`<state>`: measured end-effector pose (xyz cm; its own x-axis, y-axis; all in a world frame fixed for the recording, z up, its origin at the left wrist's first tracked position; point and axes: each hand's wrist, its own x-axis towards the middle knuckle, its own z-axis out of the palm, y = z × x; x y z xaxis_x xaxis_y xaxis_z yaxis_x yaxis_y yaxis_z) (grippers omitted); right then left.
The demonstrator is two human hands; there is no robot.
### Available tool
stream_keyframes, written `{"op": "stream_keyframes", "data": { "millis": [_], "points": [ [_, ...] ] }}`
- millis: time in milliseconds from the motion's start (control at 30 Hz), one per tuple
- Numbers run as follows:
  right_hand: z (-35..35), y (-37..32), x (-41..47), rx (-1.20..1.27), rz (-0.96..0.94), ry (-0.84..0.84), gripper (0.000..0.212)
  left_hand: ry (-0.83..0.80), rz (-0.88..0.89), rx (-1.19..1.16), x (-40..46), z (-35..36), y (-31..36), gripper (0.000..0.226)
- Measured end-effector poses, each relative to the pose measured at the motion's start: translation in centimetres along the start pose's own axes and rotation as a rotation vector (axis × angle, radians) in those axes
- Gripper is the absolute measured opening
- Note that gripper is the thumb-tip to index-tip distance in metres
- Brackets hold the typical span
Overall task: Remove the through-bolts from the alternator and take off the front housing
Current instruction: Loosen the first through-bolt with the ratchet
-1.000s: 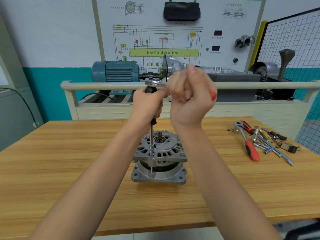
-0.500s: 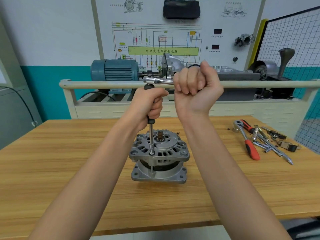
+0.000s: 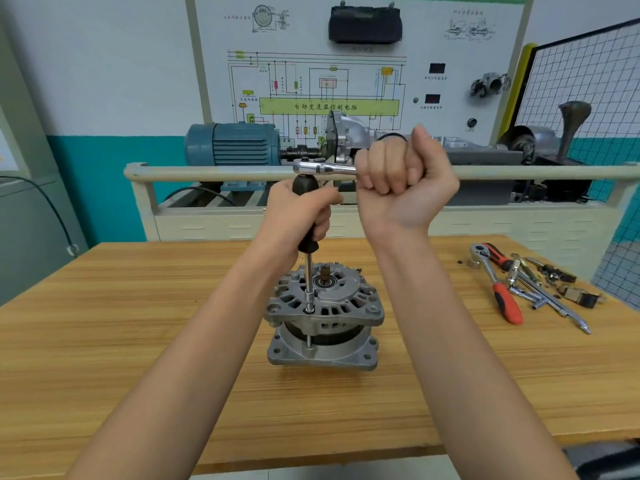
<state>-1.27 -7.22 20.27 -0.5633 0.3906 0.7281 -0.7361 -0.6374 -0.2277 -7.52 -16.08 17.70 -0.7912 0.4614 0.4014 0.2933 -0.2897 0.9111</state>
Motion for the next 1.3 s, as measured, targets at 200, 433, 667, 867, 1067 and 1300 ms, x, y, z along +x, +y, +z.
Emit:
{"op": "stream_keyframes", "data": {
  "millis": [200,433,667,867,1067,1300],
  "points": [
    [-1.3,-0.2,1.3,0.234,0.134,0.136,0.062,-0.285,-0.101,-0.112,0.3,-0.9,0.3,0.048],
    [0.3,0.5,-0.7,-0.143,-0.102,-0.009,0.055,0.007,-0.067,-0.014,0.5,0.7,-0.2,0.048],
    [2.0,2.9,-2.9,-0.593,-0.460,-0.180,0.037,0.185,0.061,0.028,0.3,1.5,-0.2,0.023],
    [0.3,0.6,-0.5,-0.168,-0.161,-0.090,0.051,0.033,0.009,-0.005,0.3,0.6,-0.6,0.039],
    [-1.8,0.0,1.3,0.321,0.162,0.118,0.049,-0.354,-0.111,-0.101,0.2,-1.4,0.7,0.031],
    [-0.5,0.7,0.6,0.066,0.026,0.040,0.052,-0.061,-0.120,-0.086,0.6,-0.1,0.0,0.056]
  ]
}}
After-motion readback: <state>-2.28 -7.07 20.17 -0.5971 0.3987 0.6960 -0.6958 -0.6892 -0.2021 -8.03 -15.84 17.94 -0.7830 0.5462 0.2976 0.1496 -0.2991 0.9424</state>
